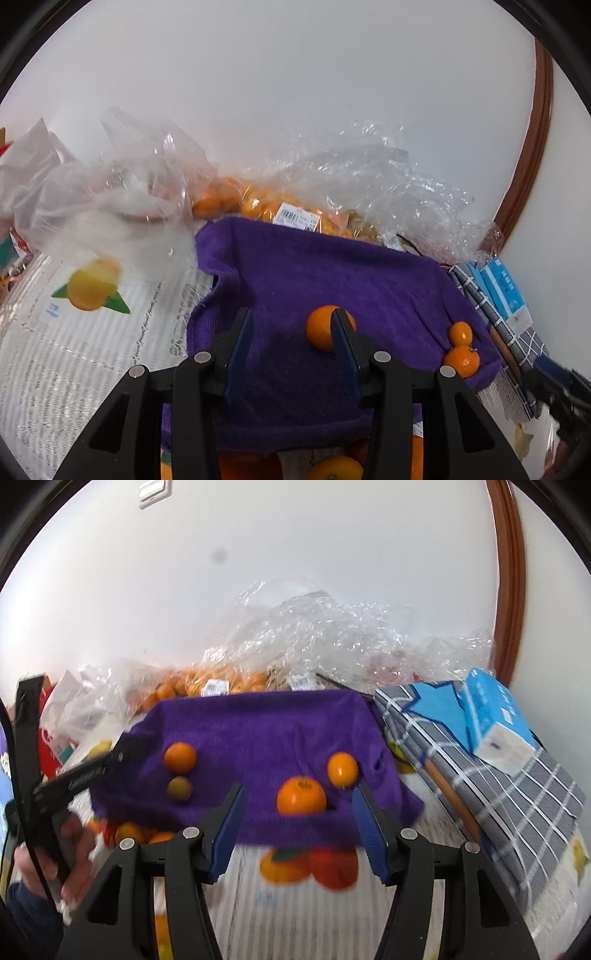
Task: Organize fruits
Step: 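Open both grippers to release the fruits onto the purple towel, then grasp the oval orange fruit on the sheet with the right gripper, then grasp an orange with the left gripper while the right lifts the oval fruit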
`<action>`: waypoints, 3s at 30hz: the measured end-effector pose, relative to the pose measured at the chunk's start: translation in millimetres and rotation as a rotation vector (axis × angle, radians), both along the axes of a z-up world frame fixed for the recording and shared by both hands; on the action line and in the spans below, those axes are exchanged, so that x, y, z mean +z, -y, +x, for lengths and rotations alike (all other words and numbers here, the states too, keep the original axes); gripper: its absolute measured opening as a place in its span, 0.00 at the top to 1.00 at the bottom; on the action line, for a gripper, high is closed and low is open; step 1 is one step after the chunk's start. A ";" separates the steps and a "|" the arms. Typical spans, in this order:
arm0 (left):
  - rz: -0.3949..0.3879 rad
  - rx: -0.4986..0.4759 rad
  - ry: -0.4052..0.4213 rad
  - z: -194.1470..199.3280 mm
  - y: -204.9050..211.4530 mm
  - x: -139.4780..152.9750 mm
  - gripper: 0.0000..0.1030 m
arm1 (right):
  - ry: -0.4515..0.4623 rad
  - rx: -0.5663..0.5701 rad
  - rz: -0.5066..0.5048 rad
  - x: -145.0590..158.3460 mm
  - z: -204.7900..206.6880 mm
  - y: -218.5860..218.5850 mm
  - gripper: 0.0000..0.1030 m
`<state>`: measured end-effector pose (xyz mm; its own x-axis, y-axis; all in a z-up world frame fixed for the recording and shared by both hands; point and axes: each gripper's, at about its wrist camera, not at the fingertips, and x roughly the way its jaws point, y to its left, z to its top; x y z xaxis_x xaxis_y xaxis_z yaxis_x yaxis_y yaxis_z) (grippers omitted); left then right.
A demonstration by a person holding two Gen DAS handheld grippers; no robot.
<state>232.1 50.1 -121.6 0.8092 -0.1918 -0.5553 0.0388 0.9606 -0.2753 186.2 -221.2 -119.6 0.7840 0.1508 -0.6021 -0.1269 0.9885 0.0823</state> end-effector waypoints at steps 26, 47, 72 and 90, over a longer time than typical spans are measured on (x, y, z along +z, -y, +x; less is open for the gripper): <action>0.009 0.068 -0.074 -109.0 -52.4 -16.8 0.53 | -0.126 0.133 0.049 -34.5 -71.6 -44.3 0.43; -0.046 0.074 -0.072 -107.1 -58.7 -16.3 0.53 | -0.203 0.206 -0.074 -72.9 -59.6 -107.2 0.56; -0.079 -0.024 -0.104 -101.9 -49.2 -24.1 0.53 | -0.145 0.061 0.095 -66.7 -79.2 1.9 0.59; -0.072 -0.152 -0.171 -76.5 -4.2 -25.5 0.53 | -0.122 0.083 0.118 -65.8 -82.1 5.4 0.59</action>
